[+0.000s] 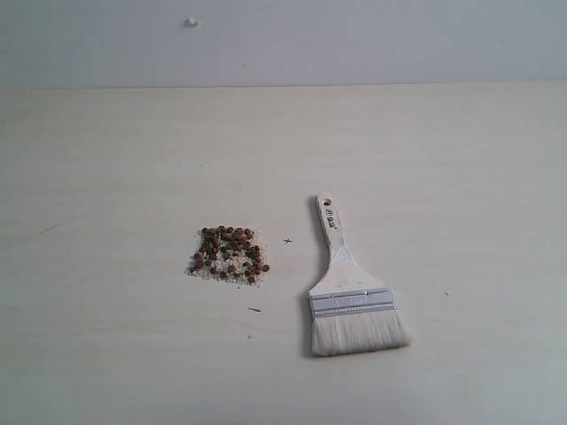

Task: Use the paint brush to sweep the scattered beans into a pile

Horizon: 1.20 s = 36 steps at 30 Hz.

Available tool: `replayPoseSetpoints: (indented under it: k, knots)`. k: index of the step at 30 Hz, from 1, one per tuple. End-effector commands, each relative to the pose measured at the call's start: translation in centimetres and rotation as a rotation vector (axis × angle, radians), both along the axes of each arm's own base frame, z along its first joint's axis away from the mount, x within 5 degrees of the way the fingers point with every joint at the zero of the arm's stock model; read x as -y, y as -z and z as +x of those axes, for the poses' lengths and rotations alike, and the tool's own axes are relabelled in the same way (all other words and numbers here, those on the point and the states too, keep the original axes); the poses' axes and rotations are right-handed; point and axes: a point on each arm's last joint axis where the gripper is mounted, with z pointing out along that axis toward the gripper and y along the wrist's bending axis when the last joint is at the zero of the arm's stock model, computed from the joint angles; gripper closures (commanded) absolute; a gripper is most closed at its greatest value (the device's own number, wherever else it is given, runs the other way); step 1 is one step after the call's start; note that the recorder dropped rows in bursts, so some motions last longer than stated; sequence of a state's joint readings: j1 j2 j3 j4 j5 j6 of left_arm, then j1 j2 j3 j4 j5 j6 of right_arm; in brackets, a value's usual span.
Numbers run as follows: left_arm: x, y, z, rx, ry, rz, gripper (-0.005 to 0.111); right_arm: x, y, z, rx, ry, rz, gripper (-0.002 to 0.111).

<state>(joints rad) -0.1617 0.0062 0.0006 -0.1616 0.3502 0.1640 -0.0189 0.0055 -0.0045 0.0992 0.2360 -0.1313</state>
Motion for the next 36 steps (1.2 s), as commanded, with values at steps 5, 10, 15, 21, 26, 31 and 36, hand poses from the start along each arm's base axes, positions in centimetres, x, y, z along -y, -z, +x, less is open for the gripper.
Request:
replayPoseSetpoints:
  k: [5,10,15,21,26,31,36]
  knots:
    - [-0.15,-0.01,-0.02,-0.001,-0.017,-0.014,0.107,0.05,-0.10,0.01,0.026,0.007,0.002,0.108]
    - [-0.31,0.03,0.00,0.007,-0.019,0.049,0.107,0.05,-0.10,0.01,0.026,0.007,0.000,0.108]
    - [-0.31,0.03,0.00,0.007,-0.019,0.049,0.107,0.05,-0.10,0.01,0.026,0.007,0.000,0.108]
    - [-0.31,0.03,0.00,0.007,-0.019,0.049,0.107,0.04,-0.10,0.01,0.026,0.007,0.006,0.108]
    - [-0.31,0.03,0.00,0.007,-0.019,0.049,0.107,0.04,-0.10,0.01,0.026,0.007,0.006,0.108]
    - [-0.31,0.03,0.00,0.007,-0.019,0.049,0.107,0.04,-0.10,0.01,0.026,0.007,0.006,0.108]
    - [-0.31,0.03,0.00,0.007,-0.019,0.049,0.107,0.05,-0.10,0.01,0.026,0.007,0.002,0.108]
